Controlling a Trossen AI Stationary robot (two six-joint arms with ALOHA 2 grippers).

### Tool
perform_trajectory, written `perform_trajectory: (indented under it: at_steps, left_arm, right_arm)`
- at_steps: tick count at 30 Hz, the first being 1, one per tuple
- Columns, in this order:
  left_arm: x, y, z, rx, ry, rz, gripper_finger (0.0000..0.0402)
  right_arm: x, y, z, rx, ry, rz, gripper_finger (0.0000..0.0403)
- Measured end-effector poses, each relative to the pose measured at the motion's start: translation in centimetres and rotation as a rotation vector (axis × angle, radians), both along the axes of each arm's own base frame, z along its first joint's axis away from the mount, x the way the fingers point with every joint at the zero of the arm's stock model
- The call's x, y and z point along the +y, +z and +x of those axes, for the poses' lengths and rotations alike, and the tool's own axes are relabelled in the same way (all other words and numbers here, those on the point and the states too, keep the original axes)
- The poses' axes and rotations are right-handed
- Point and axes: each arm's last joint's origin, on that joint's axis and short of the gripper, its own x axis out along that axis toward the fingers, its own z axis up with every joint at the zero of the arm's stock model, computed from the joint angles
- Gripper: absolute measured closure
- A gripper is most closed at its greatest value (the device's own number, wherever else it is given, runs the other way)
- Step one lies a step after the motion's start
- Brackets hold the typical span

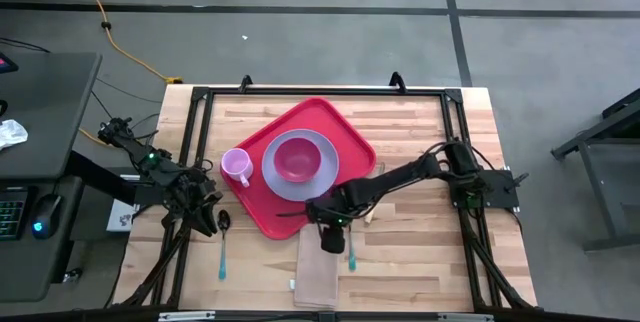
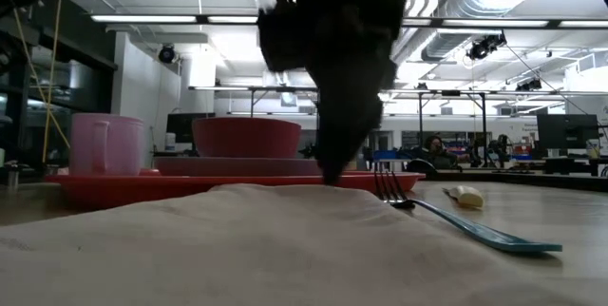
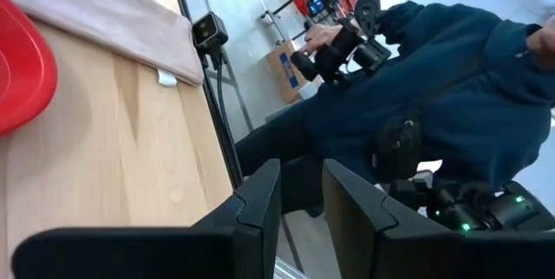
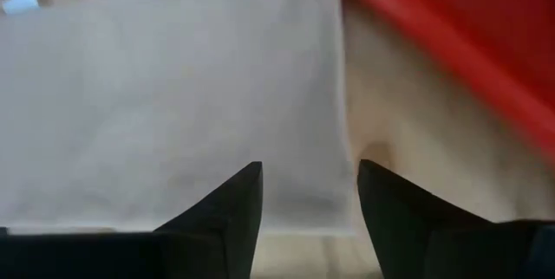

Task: Set up tray
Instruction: Put the brown table napkin to the right of the white plate on the red serving tray

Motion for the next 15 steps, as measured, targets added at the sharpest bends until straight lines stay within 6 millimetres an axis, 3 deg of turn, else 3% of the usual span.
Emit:
perform_trajectory:
  at_steps: [7,15]
  left_arm:
    - [0.0,0.0,0.0,0.007,0.001,-0.006,0.0284]
    - [0.0,0.0,0.0,0.021,0.004,-0.018,0.0284]
  right_arm:
    - [-0.5,-2.1,-0.8,0.010,-0.026,0.032,0.0241]
    - [-0.5,-2.7,-1.0,-0.005,-0.042,0.052,0.0251]
